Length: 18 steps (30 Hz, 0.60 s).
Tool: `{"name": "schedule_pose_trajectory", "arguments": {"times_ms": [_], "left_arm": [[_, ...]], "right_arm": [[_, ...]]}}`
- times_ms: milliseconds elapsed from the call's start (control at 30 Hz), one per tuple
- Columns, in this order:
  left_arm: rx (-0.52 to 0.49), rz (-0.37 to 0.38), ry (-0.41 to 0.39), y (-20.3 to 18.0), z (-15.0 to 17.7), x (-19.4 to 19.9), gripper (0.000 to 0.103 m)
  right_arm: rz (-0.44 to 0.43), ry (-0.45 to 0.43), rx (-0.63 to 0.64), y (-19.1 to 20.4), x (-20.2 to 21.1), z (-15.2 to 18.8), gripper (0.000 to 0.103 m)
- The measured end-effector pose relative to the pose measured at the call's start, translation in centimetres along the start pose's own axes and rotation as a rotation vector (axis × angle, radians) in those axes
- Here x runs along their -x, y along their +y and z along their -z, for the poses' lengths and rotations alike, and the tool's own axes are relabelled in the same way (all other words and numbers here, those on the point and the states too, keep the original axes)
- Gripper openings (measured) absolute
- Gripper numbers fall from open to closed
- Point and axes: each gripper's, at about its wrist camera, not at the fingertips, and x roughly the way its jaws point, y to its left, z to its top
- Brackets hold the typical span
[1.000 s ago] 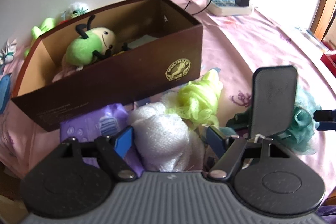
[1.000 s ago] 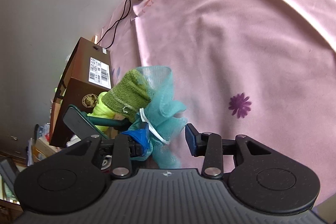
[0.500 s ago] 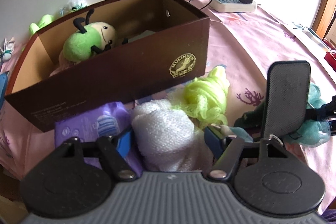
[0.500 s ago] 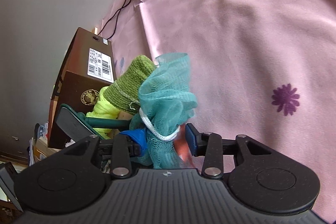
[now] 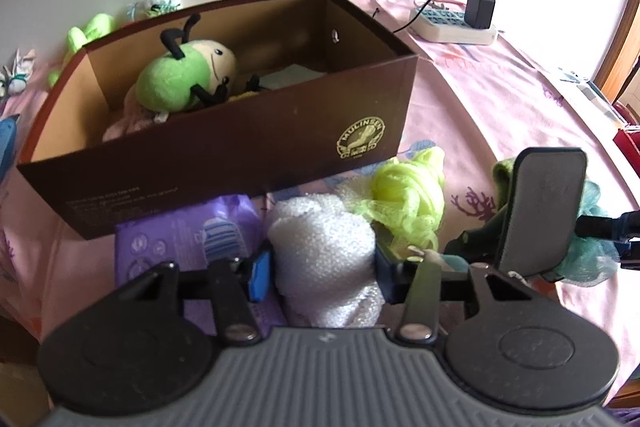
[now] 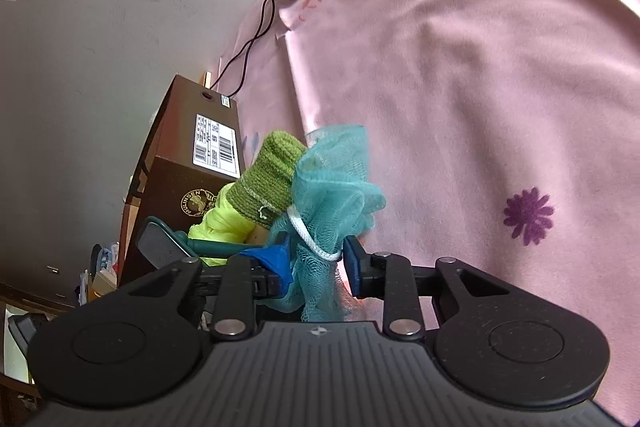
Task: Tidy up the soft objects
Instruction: 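Grasp the teal sponge with the right tool while the left tool grasps the white bundle, then carry the white bundle and the green cloth with teal sponge into the brown box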
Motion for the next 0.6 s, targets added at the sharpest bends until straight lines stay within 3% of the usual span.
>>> {"name": "schedule_pose_trajectory", "arguments": {"times_ms": [300,333,433,600], "left_arm": [[0.005,-0.005,-0.073,0.0,-0.4,3.6,0.05],[0.011,-0.008,-0.082,0.0,-0.4,4.0,0.05],[0.036,-0.017,-0.105,0.2,-0.4,4.9,0.05],[0.073,-0.026,-0.132,0.4,-0.2,6.1,0.05]], "right_arm": [[-0.019,-0.043,-0.008,-0.8,1.8,-0.6,0.01],[-0.015,-0.046,-0.004,-0.8,1.8,-0.5,0.015],[0.046,-0.038,0.041,-0.2,1.3,-0.5,0.017],[0.049,-0.014,0.082,0.6,0.0,-0.3,0.018]]}}
